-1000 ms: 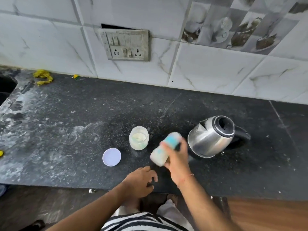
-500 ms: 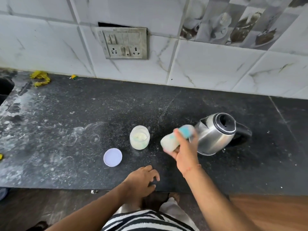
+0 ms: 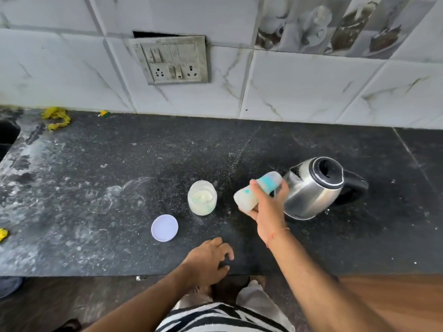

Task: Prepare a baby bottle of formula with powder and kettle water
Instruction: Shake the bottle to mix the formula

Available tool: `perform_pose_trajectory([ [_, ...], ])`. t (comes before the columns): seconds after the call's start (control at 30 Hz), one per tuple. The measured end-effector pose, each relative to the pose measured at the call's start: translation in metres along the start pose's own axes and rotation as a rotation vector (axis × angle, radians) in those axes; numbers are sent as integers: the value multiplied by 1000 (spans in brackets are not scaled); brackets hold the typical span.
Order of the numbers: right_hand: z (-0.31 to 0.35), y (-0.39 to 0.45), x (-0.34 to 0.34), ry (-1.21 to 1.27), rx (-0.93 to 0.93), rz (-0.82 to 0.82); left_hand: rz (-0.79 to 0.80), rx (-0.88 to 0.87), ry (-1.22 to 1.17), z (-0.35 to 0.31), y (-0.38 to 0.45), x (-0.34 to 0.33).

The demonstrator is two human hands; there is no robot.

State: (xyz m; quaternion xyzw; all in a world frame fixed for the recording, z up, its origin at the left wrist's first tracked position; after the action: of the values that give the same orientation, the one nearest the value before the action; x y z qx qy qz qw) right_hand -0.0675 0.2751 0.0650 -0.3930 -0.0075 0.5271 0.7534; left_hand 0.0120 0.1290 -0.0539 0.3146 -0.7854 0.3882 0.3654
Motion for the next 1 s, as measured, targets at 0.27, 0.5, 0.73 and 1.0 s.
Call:
perform_pose_trajectory([
  [0.27, 0, -1, 1, -19, -15, 46, -18, 8, -27, -3, 0, -3],
  [0.5, 6, -2, 5, -68, 45, 38, -70, -3, -70, 0, -2, -9],
  [0.73, 10, 3, 15, -49, 37, 4, -81, -6, -85, 3, -3, -10],
  [1.0, 12, 3, 10, -131, 14, 70, -72, 41, -180, 8, 1, -13],
])
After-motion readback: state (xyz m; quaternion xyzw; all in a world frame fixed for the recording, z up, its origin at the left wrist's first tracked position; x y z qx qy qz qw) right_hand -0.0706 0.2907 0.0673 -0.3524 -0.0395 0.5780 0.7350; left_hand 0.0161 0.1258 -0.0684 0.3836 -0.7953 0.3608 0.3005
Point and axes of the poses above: each hand's wrist, its own y-axis towards the middle knuckle, its own x-axis out of the back of the hand, z = x × y, the point moved 6 cm from there along y, towards the middle knuckle, and after that the axes turned 10 degrees about y, right-handed, at the moved point
